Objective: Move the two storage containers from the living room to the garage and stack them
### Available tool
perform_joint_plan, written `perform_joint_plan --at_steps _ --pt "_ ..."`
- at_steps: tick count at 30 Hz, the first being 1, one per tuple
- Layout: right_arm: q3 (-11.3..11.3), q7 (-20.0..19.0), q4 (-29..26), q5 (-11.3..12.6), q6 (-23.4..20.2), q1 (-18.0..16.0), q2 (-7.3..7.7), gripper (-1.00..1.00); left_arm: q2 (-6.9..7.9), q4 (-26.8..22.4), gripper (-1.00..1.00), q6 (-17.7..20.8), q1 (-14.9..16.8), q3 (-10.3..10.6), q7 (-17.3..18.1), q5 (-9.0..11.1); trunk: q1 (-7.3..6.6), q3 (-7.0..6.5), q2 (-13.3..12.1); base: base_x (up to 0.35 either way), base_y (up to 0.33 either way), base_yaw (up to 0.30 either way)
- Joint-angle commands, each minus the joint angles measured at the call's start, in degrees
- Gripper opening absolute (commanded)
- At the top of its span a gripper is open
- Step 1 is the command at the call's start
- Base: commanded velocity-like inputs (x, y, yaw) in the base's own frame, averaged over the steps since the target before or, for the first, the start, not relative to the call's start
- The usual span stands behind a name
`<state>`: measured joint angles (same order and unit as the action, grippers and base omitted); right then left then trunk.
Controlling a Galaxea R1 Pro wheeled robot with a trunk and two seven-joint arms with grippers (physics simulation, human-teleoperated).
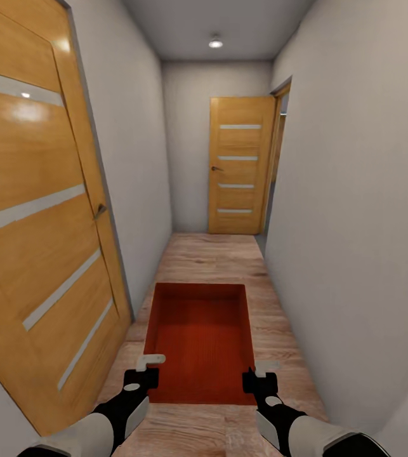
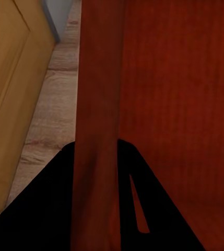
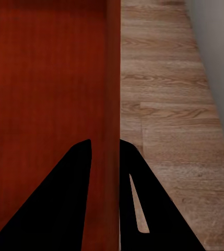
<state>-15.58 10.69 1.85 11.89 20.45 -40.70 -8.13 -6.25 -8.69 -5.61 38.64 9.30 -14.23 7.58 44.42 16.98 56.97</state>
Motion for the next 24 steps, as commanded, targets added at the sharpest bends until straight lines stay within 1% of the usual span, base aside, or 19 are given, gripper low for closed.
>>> perform_joint_plan --at_steps 1,5,16,24 --pt "2.7 -0.1 -0.2 -2.0 0.0 -0.1 0.92 -1.00 3.46 0.1 -1.00 0.1 0.1 -2.1 -0.3 5.4 0.04 0.07 0.0 0.322 0.000 0.000" --pt "2.7 -0.1 -0.2 -2.0 0.0 -0.1 0.88 -1.00 3.46 0.1 -1.00 0.1 0.0 -2.1 -0.3 5.4 0.04 0.09 0.0 0.322 0.000 -0.091" --pt "2.7 -0.1 -0.1 -2.0 0.0 -0.1 0.85 -1.00 3.44 0.0 -1.00 0.0 0.1 -2.1 -0.3 5.4 0.04 0.16 0.0 0.322 0.049 -0.232" --pt "2.7 -0.1 -0.2 -2.0 0.0 -0.1 0.90 -1.00 3.51 0.0 -1.00 0.1 0.1 -2.1 -0.3 5.4 0.04 0.16 0.0 0.322 0.086 -0.025"
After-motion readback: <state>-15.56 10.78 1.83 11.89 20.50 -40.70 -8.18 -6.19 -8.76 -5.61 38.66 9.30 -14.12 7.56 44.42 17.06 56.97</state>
